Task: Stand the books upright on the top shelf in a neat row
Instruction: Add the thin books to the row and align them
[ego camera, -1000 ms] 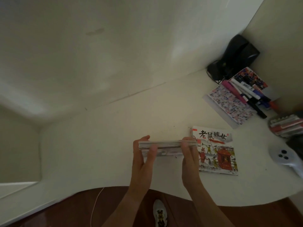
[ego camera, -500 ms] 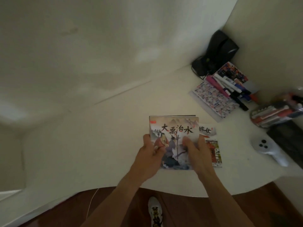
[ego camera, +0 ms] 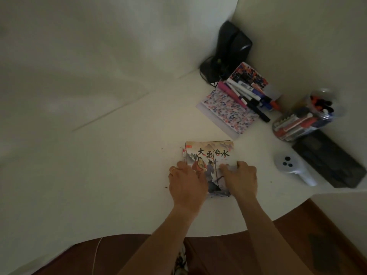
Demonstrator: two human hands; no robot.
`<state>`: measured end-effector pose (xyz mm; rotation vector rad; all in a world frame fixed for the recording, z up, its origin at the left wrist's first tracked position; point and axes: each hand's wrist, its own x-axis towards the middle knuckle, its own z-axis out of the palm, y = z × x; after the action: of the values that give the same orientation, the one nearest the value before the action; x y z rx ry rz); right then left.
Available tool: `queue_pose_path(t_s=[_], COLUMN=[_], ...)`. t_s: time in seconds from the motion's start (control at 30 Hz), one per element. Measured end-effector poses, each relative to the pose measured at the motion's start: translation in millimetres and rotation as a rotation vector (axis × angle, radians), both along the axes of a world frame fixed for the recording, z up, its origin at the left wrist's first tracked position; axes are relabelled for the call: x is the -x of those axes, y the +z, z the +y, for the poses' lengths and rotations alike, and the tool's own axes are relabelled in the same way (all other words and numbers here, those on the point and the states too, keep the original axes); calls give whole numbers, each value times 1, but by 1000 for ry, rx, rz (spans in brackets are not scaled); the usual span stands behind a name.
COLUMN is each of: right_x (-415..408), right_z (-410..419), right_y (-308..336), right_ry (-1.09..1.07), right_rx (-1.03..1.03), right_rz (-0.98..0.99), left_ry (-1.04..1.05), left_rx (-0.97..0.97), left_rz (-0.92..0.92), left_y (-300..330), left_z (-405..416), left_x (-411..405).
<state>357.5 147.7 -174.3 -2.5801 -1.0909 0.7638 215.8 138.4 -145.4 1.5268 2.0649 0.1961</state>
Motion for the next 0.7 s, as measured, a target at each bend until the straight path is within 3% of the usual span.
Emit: queue_pose_path(t_s=[0.23,0.4,0.63,0.7], right_x=[-3,-2,11,23], right_z=[-4,-8,-17,-16], right_y=[-4,-4,7,13], right_ry=[-49,-89,-106,-48], right_rx=[-71,-101,-99,-136], right_rz=[160,323,728,829], left_ry=[399,609,299,189], left_rx=[170,328,133,48], left_rz=[-367,-756,-1130,-1161], left_y=[-17,-26,1,6], left_z=[23,27,-18,-27], left_x=[2,13,62,91])
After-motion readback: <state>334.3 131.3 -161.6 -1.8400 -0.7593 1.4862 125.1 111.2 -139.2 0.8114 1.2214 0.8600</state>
